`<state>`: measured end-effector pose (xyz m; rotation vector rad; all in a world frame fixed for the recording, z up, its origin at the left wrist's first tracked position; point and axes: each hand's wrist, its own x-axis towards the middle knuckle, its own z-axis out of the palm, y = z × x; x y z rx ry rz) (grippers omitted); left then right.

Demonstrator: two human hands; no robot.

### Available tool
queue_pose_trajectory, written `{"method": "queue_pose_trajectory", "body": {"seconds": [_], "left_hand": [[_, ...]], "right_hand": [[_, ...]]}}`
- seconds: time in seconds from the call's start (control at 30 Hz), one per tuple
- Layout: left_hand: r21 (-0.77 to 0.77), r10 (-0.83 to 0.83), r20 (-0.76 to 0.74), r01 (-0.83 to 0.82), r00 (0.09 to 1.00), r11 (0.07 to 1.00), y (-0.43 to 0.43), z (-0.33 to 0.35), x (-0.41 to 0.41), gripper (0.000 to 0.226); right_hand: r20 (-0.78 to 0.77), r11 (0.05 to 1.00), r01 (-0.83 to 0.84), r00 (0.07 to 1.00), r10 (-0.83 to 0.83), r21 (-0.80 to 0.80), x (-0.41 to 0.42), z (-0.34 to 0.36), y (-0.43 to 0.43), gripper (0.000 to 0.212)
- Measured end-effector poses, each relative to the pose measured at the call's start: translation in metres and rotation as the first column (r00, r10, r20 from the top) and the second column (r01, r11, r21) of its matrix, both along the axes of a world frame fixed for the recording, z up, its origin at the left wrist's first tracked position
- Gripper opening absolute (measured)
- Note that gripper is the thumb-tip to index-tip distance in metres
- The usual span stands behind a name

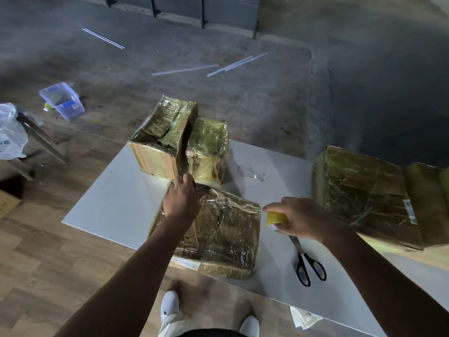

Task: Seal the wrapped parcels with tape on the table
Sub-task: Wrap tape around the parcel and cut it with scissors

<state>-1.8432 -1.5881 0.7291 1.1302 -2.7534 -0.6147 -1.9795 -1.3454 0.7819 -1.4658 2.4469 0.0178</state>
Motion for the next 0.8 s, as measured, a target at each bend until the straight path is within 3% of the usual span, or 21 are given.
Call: {"method": "queue_pose_trajectory", "body": {"seconds": [0.17, 0.27, 0.37, 0.4, 0.47, 0.57, 0.67, 0.8], "left_hand": [[-0.255, -0.244, -0.071, 0.219, 0.967, 0.942, 0.01, -0.006, 0.003, 0.041], [-0.298, -0.281, -0.13, 0.233, 0.951, 0.926, 0.013, -0.001, -0.001, 0.032], [-0.379, -0.407, -0.096, 0.345, 0.908, 0.859, 0.011, -0.008, 0.0, 0.013], [-0.367, -0.407, -0.11, 0.344, 0.907, 0.864, 0.01, -0.011, 0.002, 0.005], [-0.31, -0.327, -0.109, 0.28, 0.939, 0.909, 0.011, -0.013, 0.005, 0.02], [-0.265, -0.17, 0.065, 0.181, 0.983, 0.947, 0.011, -0.004, -0.002, 0.031], [-0.32, -0.245, 0.09, 0.261, 0.965, 0.911, 0.02, 0.003, -0.015, 0.032], [-0.201, -0.417, 0.032, 0.414, 0.908, 0.888, 0.053, -0.004, -0.026, 0.025]], "right_hand": [[-0.044, 1.0, -0.014, 0.999, 0.013, -0.021, 0.0, -0.006, 0.002, 0.047], [-0.016, 1.0, 0.007, 1.0, -0.007, -0.028, 0.0, -0.009, -0.002, 0.047], [-0.004, 0.999, 0.005, 1.0, -0.006, -0.046, -0.001, -0.011, -0.002, 0.047], [-0.003, 0.999, 0.004, 1.0, -0.004, -0.054, -0.001, -0.012, -0.002, 0.047], [0.008, 0.997, 0.01, 1.0, -0.01, -0.076, 0.001, -0.013, -0.001, 0.047], [0.037, 0.996, 0.034, 0.999, -0.031, -0.087, 0.002, -0.016, 0.0, 0.047], [0.021, 0.996, 0.027, 0.999, -0.025, -0.085, 0.002, -0.018, 0.0, 0.047], [0.042, 0.994, 0.045, 0.998, -0.041, -0.101, 0.003, -0.019, -0.001, 0.045]]}}
